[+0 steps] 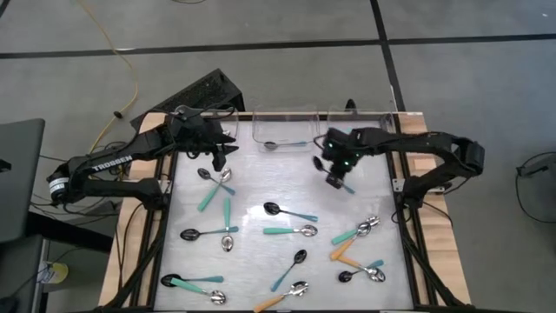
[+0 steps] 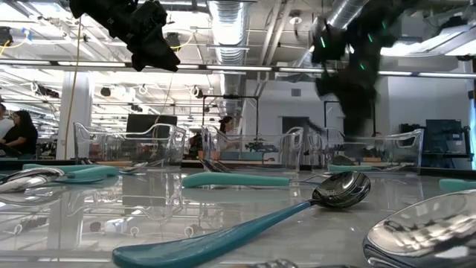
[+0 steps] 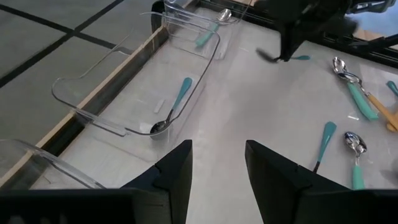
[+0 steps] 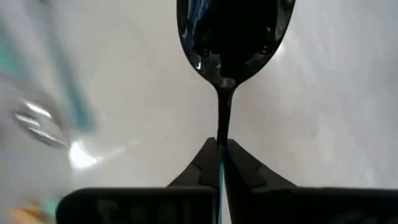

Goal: Sort silverware by color (type)
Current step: Put the blue spoon into the middle transparent bin

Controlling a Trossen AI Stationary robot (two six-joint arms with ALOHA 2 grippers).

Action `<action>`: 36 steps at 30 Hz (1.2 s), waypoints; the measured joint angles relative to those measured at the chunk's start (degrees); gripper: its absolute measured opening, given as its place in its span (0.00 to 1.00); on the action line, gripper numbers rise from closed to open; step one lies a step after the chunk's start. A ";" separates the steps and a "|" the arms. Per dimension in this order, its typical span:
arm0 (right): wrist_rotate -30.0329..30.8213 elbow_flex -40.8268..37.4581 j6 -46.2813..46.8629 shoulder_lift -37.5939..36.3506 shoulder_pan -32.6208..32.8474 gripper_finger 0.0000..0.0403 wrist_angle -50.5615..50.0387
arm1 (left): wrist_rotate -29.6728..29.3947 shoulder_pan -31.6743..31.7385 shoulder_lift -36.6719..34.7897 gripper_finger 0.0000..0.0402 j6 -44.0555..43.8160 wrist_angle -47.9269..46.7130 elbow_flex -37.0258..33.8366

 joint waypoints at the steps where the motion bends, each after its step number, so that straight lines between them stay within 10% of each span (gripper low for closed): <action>1: 0.13 3.07 -0.44 -0.10 0.96 0.06 0.00 | -0.21 0.00 0.00 0.33 0.01 0.00 0.00; 9: 15.02 29.94 -13.34 6.72 3.89 0.06 -0.90 | -0.19 0.00 0.00 0.33 0.10 -0.21 0.01; 20: 14.80 59.13 -32.05 35.62 -3.51 0.07 -9.56 | 0.44 0.00 0.00 0.33 2.37 -0.57 0.00; 36: 14.60 63.98 -36.92 51.27 -8.97 0.07 -15.69 | 0.73 0.00 0.00 0.33 -1.45 -1.77 0.00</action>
